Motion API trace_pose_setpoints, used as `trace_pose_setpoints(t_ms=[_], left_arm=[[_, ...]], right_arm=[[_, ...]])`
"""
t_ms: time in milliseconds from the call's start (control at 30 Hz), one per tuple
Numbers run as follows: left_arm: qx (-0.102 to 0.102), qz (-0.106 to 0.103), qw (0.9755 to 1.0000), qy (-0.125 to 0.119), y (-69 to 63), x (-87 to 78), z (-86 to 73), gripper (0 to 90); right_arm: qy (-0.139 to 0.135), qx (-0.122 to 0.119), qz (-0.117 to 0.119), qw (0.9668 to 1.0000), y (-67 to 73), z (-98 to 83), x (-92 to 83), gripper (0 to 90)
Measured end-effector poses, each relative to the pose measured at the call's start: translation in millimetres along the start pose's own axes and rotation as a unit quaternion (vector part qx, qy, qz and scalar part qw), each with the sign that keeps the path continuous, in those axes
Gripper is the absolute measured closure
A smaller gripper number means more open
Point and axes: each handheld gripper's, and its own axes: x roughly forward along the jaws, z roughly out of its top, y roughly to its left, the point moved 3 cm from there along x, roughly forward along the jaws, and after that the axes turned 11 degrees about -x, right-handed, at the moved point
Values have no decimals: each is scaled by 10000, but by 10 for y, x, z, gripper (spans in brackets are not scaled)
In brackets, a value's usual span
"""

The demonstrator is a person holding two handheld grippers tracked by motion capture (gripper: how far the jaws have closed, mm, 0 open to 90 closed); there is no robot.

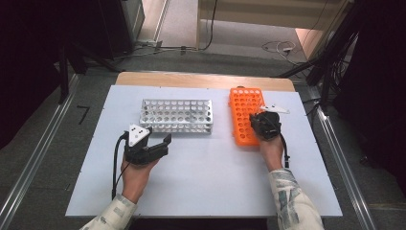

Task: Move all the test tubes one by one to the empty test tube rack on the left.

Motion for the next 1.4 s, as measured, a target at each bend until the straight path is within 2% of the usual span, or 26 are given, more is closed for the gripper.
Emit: trace_pose_setpoints(t_ms=[333,467,567,733,900,1067,1133,1400], left_arm=[[9,-10,10000,4,-2,2,0,265],[11,-13,10000,10,-2,0,-1,265],[18,-27,10000,1,-7,-2,0,265],[24,-39,10000,2,-13,-3,1,264],[35,-68,10000,-13,-24,-14,7,265],[42,-79,10000,-28,-29,-27,14,265],[38,-85,10000,-32,-33,-30,15,265],[74,-150,9999,-38,-78,-37,11,265]], right_arm=[[-218,13,-2,9998,-18,98,-172,731],[-300,-103,-14,9995,2,149,-258,732],[-298,-117,48,9995,22,173,-321,733],[-302,-236,309,9988,99,216,-437,734],[-294,-347,685,9966,255,254,-545,734],[-256,-580,1007,9929,457,261,-611,734],[-229,-702,1097,9912,551,251,-620,734],[-126,-927,1420,9854,836,206,-606,734]])
